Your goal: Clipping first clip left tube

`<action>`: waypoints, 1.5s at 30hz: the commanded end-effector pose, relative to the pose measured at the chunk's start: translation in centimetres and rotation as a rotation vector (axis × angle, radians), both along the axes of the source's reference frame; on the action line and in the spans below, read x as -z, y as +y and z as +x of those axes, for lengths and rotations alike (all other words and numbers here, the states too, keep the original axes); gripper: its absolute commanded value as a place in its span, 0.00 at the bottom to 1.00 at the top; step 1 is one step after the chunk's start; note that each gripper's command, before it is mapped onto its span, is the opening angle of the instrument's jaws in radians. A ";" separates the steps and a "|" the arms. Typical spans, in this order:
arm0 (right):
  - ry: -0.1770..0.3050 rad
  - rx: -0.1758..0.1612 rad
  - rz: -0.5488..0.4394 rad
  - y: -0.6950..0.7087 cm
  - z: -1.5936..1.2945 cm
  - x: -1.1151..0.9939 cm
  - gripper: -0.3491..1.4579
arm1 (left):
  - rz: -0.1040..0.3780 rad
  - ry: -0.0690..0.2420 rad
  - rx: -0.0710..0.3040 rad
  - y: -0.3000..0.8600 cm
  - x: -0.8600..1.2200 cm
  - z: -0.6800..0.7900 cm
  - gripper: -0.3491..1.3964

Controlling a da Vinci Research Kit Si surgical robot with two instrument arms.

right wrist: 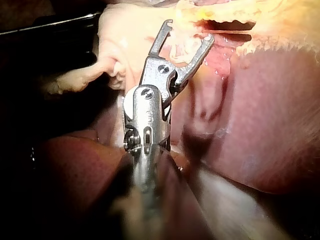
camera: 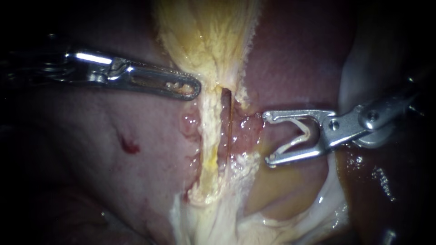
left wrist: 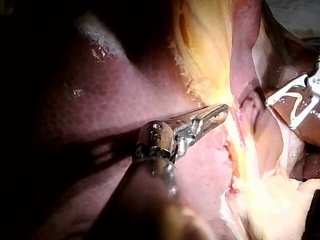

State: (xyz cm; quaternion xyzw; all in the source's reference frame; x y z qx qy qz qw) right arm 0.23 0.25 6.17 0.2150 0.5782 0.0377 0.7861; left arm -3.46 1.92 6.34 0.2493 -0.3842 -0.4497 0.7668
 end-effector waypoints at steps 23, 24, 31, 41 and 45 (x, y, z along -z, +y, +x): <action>0.002 0.004 0.002 0.01 0.02 -0.01 0.47 | 0.011 -0.014 0.021 0.21 0.67 0.46 0.00; 0.002 0.004 0.002 0.00 0.03 -0.01 0.47 | 0.009 -0.013 0.023 0.21 0.67 0.47 0.00; 0.007 0.016 0.004 -0.13 0.27 -0.08 0.47 | 0.008 -0.013 0.022 0.21 0.63 0.48 0.00; -0.002 0.024 0.049 -0.25 0.64 -0.18 0.47 | 0.006 -0.010 0.024 0.21 0.59 0.49 0.00; -0.005 0.023 0.059 -0.27 0.75 -0.22 0.47 | 0.006 -0.010 0.024 0.21 0.59 0.49 0.00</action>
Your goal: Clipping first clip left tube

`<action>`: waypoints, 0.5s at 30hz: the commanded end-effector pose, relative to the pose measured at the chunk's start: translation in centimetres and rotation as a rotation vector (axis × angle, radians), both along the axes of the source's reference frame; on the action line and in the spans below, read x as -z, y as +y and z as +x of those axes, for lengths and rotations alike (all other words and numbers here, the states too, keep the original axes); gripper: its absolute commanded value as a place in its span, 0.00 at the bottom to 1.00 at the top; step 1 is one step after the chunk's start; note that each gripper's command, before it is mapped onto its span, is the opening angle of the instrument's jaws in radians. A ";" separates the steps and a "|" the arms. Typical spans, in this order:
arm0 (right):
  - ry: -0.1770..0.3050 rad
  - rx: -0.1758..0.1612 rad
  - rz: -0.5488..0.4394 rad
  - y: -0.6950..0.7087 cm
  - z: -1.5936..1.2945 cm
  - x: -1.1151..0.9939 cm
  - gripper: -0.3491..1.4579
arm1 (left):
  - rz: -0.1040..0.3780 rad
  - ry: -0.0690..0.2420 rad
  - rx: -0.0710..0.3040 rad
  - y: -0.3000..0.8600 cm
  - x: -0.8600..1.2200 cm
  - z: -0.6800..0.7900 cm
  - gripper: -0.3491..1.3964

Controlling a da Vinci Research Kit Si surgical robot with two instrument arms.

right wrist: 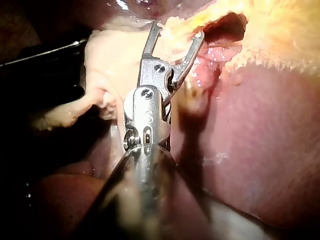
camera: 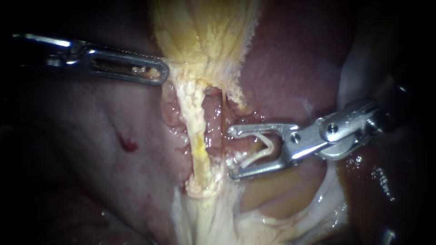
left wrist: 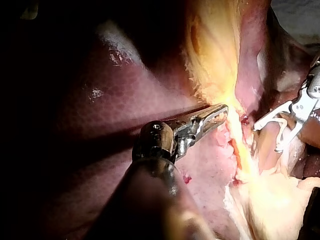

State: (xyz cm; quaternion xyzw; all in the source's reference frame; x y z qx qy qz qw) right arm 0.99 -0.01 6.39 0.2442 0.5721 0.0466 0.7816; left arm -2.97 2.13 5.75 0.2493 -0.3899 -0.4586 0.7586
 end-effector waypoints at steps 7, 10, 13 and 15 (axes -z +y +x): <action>-0.013 0.007 0.062 -0.10 0.17 -0.15 0.47 | 0.000 0.001 0.000 0.00 0.00 -0.01 0.00; -0.021 0.012 0.093 -0.16 0.24 -0.25 0.47 | 0.000 0.001 0.000 0.00 0.00 -0.01 0.00; -0.027 0.012 0.108 -0.20 0.31 -0.35 0.47 | 0.000 0.001 0.001 0.00 0.00 -0.01 0.00; -0.030 0.011 0.111 -0.20 0.33 -0.42 0.47 | 0.000 0.001 0.001 0.00 0.01 -0.01 0.00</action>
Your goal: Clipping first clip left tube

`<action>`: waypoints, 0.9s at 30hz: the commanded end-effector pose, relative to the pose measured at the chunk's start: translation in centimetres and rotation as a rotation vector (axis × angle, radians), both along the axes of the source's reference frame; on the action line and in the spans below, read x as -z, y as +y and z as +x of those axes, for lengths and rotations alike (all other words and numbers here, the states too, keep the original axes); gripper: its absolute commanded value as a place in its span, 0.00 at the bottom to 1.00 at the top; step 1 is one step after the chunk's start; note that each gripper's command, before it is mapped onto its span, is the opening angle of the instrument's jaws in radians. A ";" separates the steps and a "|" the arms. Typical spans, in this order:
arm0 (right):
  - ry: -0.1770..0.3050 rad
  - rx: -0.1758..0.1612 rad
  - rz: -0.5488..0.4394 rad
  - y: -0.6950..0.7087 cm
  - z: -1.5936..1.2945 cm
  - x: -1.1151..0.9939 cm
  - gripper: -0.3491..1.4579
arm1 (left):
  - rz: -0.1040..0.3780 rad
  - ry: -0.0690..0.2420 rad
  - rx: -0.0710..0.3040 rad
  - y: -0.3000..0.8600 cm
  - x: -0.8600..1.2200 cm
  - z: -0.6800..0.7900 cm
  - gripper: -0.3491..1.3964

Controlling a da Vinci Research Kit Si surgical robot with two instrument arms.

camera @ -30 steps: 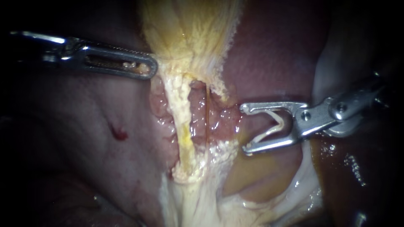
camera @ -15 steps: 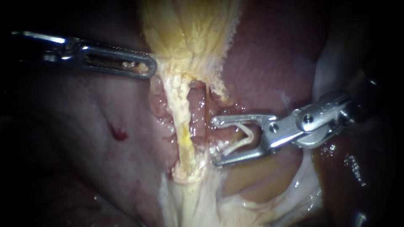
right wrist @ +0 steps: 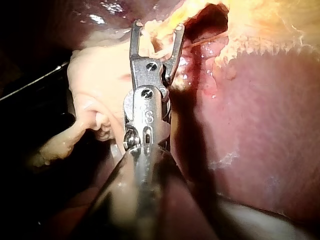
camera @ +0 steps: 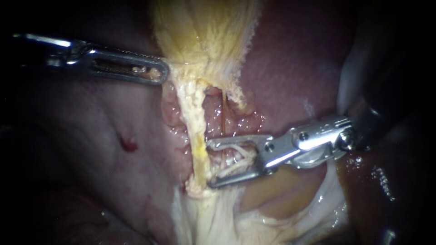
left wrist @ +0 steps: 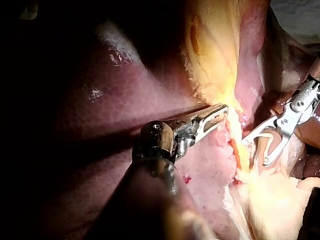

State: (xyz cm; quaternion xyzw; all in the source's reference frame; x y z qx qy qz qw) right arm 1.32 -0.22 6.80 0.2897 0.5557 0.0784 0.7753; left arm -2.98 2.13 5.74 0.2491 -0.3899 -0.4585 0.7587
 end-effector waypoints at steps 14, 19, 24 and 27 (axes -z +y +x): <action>-0.023 -0.013 0.037 0.14 -0.04 -0.45 0.47 | 0.000 0.001 0.002 -0.02 0.03 -0.01 0.00; -0.023 -0.013 0.036 0.15 -0.03 -0.46 0.47 | 0.000 0.002 0.003 -0.02 0.03 -0.02 0.00; -0.013 -0.018 0.052 0.14 0.01 -0.44 0.47 | 0.000 0.002 0.003 -0.02 0.03 -0.02 0.00; 0.000 -0.016 0.063 0.12 0.06 -0.41 0.47 | 0.000 0.002 0.003 -0.02 0.03 -0.02 0.00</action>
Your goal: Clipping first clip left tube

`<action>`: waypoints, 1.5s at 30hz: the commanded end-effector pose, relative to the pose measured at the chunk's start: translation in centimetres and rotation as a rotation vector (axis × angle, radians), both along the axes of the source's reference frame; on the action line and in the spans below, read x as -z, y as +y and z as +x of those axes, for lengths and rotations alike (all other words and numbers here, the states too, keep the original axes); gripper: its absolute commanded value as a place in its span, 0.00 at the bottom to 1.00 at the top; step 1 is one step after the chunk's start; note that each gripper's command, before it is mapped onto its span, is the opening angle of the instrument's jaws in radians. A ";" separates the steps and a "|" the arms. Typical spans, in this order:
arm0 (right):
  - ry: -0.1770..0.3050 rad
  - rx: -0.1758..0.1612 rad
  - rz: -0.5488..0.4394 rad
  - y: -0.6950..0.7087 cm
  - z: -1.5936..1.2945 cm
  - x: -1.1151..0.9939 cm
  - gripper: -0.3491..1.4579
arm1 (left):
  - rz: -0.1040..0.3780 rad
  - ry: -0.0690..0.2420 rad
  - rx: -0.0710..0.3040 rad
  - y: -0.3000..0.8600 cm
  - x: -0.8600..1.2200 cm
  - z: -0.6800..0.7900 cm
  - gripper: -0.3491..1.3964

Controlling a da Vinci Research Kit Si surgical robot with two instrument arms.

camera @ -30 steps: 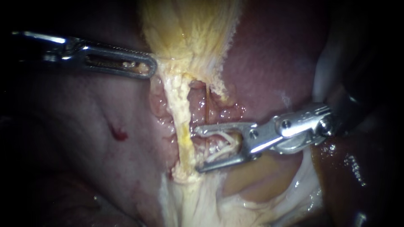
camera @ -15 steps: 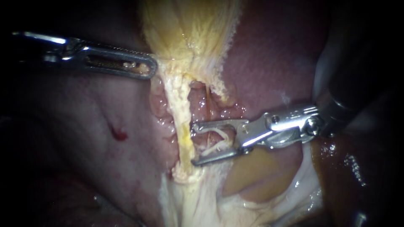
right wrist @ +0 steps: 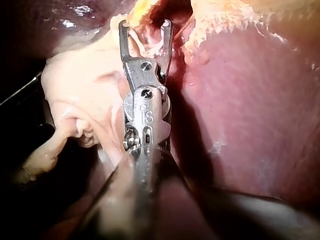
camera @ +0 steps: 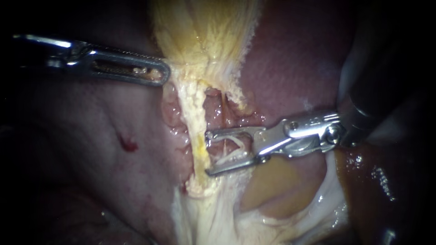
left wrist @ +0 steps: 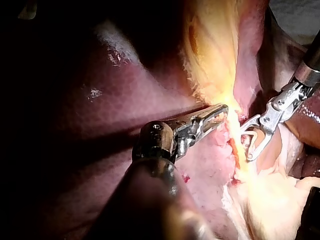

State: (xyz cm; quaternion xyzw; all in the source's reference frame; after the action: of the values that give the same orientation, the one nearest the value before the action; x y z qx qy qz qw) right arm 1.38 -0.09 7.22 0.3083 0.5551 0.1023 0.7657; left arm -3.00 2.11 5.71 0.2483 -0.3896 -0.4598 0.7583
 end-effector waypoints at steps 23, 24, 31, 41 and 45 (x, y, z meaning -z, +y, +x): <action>0.163 0.074 0.036 -0.22 0.56 0.13 0.47 | 0.006 0.001 0.005 0.02 0.00 -0.04 0.00; 0.171 0.078 0.037 -0.24 0.58 0.12 0.47 | 0.006 0.001 0.005 0.02 0.00 -0.04 0.00; 0.186 0.090 0.038 -0.27 0.70 0.13 0.46 | 0.006 0.002 0.007 0.03 -0.01 -0.07 0.00; 0.192 0.089 0.039 -0.27 0.70 0.14 0.46 | 0.006 0.002 0.006 0.03 -0.01 -0.07 0.00; 0.200 0.090 0.042 -0.30 0.67 0.18 0.46 | 0.006 0.001 0.006 0.05 -0.03 -0.06 0.00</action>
State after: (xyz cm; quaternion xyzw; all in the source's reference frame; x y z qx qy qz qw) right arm 2.05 -0.41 7.03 0.3577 0.6129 0.0484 0.7029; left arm -3.05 2.16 5.74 0.2484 -0.3881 -0.4638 0.7567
